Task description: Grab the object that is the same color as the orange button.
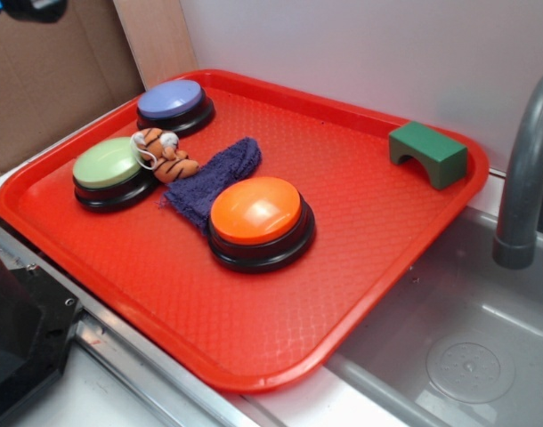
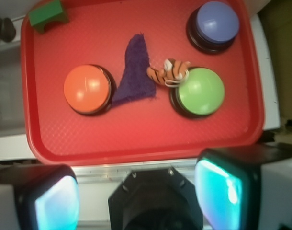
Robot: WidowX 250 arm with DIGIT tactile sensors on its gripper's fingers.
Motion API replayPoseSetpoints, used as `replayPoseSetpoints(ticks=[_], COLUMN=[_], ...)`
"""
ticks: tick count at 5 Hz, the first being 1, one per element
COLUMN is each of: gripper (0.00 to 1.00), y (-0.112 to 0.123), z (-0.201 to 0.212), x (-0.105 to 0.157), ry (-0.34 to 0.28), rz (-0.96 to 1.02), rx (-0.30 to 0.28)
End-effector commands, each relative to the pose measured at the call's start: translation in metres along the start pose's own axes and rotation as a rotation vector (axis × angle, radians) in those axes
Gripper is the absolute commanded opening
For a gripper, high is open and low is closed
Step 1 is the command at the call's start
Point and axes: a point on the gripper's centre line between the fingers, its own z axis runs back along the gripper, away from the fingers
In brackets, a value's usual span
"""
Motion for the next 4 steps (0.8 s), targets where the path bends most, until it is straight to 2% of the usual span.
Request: replayPoseSetpoints(ticks=[1,2,3,4], gripper=[1.0,1.0,1.0,1.0], y=[0.041,0.062,0.063,0.062], z=[-0.038,-0.059,-0.081,-0.104], x=[0.056,0.082,0.093,0.098], ry=[-0.075,-0.098,-0.072,-0.023], rz=[-0.059,-0.172,-0.358,-0.509], rx=[0.008,0.003,-0.021,-0.104])
